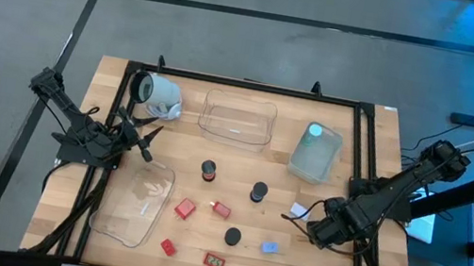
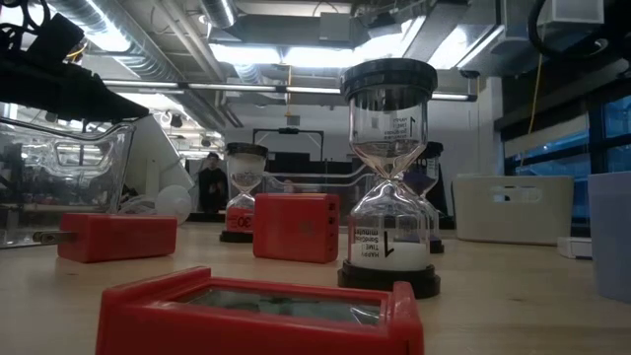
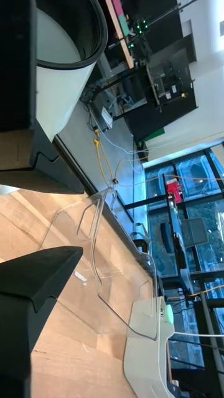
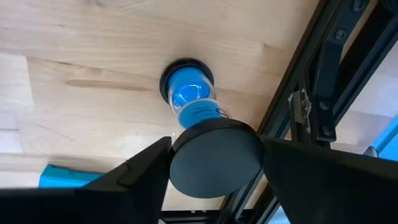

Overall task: Pick & Place Office items
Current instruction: Put the right blue hourglass into the grey bin

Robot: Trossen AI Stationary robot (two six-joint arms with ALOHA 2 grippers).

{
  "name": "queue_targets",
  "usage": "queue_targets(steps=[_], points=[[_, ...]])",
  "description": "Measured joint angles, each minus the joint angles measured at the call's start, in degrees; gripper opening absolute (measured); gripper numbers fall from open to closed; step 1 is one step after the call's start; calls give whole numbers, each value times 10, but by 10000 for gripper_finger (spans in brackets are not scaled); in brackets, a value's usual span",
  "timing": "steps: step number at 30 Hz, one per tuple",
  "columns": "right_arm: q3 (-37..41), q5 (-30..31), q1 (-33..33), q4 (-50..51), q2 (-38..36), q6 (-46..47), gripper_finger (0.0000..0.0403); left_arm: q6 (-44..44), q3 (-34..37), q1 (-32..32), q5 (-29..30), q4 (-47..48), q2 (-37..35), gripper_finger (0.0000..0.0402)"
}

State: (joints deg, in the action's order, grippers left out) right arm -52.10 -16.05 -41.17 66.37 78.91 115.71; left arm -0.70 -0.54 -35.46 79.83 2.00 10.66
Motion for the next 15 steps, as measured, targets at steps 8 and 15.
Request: queue_targets(steps=[8, 15], points=[[0, -3, 0, -6, -1, -31, 212, 0, 0, 0, 0, 0, 0, 143], [-16, 15, 0, 6, -2, -57, 228, 0, 0, 0, 0, 0, 0, 143]])
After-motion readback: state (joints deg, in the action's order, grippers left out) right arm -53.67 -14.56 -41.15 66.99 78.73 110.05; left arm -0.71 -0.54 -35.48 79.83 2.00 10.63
